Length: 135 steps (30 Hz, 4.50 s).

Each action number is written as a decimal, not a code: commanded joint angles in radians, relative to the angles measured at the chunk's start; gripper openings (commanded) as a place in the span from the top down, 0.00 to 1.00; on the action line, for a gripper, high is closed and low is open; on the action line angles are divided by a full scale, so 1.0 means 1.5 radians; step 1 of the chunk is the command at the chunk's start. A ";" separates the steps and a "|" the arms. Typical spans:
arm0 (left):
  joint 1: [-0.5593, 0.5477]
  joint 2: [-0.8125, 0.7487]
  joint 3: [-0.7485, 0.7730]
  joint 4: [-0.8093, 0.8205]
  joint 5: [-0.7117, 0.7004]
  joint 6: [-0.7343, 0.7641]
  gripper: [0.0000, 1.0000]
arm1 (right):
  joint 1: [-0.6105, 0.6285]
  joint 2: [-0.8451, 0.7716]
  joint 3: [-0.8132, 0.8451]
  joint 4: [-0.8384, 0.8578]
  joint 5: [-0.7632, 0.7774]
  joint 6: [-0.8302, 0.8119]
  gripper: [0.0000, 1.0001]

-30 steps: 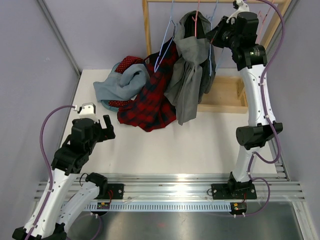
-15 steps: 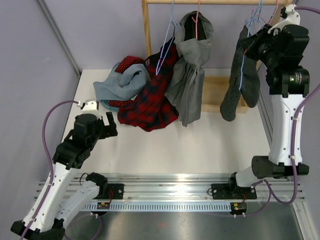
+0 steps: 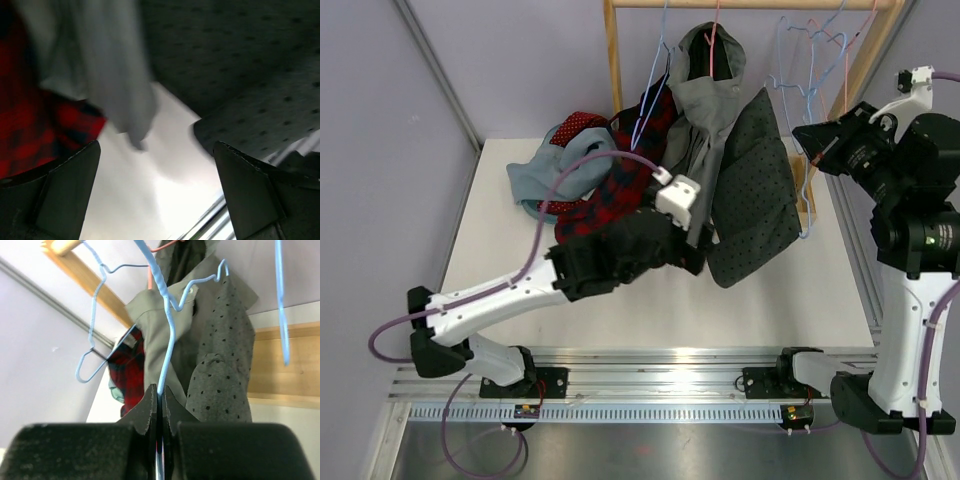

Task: Remove the skirt from the hanger

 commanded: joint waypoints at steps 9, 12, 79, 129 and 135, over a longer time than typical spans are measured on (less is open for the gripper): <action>-0.079 0.148 0.036 0.282 0.189 -0.001 0.01 | 0.004 -0.127 -0.009 0.005 -0.075 0.060 1.00; -0.083 0.152 0.004 0.363 0.265 -0.013 0.01 | 0.004 -0.131 -0.003 -0.011 -0.073 0.057 1.00; -0.381 0.197 -0.382 0.479 0.195 -0.162 1.00 | 0.003 0.071 0.249 -0.007 -0.019 0.046 1.00; 0.245 -0.113 0.260 -0.145 -0.079 0.287 1.00 | -0.035 0.069 -0.215 0.238 -0.024 0.049 0.01; 0.537 0.129 0.626 -0.126 0.105 0.206 1.00 | -0.036 -0.009 -0.331 0.253 -0.057 0.051 0.01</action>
